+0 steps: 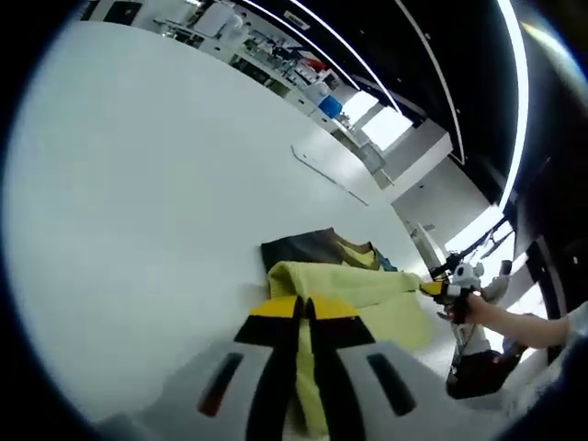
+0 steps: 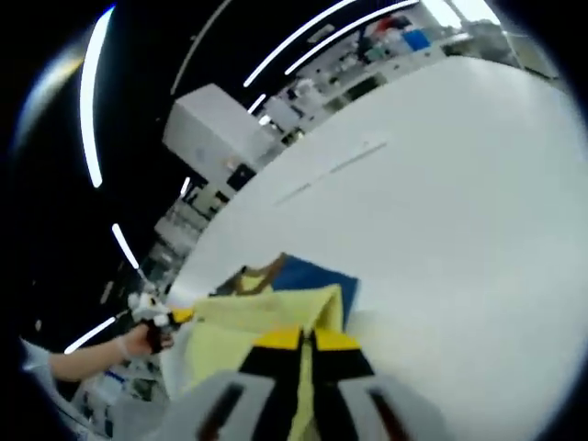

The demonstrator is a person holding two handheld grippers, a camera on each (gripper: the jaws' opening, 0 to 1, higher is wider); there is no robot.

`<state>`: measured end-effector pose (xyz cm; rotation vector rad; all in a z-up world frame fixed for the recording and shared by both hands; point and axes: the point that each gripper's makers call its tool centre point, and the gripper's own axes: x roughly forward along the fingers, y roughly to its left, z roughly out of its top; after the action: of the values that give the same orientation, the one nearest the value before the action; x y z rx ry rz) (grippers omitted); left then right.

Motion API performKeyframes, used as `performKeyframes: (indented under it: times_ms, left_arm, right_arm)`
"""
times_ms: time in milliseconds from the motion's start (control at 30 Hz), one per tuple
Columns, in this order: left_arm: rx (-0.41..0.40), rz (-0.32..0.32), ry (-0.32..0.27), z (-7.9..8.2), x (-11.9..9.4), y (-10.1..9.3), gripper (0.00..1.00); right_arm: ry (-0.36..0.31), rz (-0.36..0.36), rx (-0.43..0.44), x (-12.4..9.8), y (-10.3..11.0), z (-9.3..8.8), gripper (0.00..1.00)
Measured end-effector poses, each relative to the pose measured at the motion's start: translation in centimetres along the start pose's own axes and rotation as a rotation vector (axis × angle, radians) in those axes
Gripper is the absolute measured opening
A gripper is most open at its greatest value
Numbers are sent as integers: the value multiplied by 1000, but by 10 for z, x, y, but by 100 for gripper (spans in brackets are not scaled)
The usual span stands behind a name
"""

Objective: Fold the garment on the visible template until the final outline fits inside the template.

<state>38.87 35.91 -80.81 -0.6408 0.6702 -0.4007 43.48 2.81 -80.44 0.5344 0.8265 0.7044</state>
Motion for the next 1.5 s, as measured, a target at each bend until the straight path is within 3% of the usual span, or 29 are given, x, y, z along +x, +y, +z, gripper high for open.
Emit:
performKeyframes:
  times_ms: [167,333,533,767,900,1100,1500]
  left_arm:
    - [77,-14,12,-2,-2,-4,12]
    - [199,-27,29,-6,0,-13,34]
    - [280,-64,73,-13,0,-15,49]
    - [381,-106,96,-16,0,-18,71]
    - [427,-164,121,-23,0,-28,89]
    - [457,-205,138,-31,0,-40,96]
    - [452,-244,147,-38,8,-55,93]
  right_arm:
    - [-4,10,-66,-3,0,3,12]
    - [-8,22,-143,-7,5,2,32]
    - [-11,49,-210,-10,12,0,51]
    - [12,62,-295,-8,13,-7,81]
    - [43,83,-354,-5,19,-17,98]
    - [88,120,-409,0,33,-31,99]
    - [91,155,-409,11,45,-30,99]
